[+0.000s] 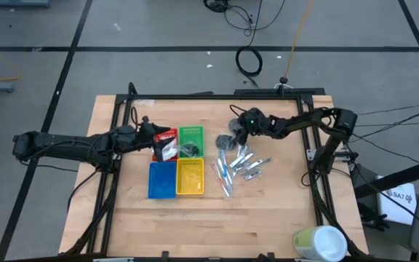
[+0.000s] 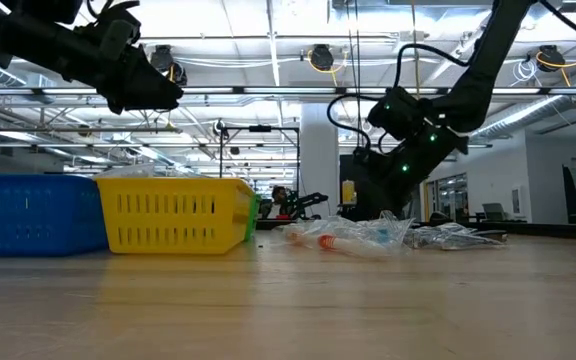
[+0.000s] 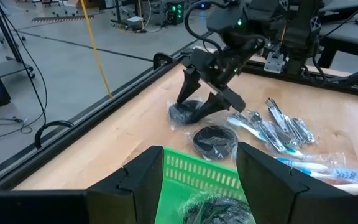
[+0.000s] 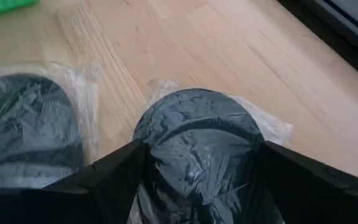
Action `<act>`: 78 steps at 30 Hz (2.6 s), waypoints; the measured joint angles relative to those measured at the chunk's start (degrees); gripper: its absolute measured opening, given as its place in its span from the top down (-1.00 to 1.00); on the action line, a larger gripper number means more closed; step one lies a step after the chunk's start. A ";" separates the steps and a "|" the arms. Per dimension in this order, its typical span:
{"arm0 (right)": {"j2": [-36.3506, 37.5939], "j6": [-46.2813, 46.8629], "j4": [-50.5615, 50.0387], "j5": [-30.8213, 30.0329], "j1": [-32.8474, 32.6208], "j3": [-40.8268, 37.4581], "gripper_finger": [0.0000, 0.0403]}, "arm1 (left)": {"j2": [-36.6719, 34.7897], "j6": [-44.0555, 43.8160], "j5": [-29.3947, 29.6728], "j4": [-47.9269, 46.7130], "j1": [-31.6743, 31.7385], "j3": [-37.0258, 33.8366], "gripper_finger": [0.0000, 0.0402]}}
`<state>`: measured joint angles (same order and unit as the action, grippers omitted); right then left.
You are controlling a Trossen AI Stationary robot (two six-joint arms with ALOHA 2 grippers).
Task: Pick & Place Travel size toiletries
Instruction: Put the black hairbrush into the green bin
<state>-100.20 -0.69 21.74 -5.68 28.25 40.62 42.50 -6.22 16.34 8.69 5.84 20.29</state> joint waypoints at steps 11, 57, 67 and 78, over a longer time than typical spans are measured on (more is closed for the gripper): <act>-1.49 0.42 -1.17 2.92 0.26 0.11 0.14 | 0.00 -0.26 0.02 0.04 -0.02 0.00 0.00; 17.35 -25.02 11.14 -5.26 -27.53 -0.17 1.00 | 27.63 -32.09 -16.05 22.83 1.21 8.36 0.00; 17.37 -26.97 11.95 -6.57 -30.08 -0.15 1.00 | 41.27 -32.12 -23.89 22.77 0.42 19.90 0.00; 17.39 -27.06 12.35 -6.53 -30.32 -0.11 1.00 | 47.75 -31.74 -23.80 22.75 0.57 23.63 0.00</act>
<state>-82.81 -27.75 34.09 -12.21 -2.07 40.51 90.26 -37.97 -7.46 31.44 6.42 43.92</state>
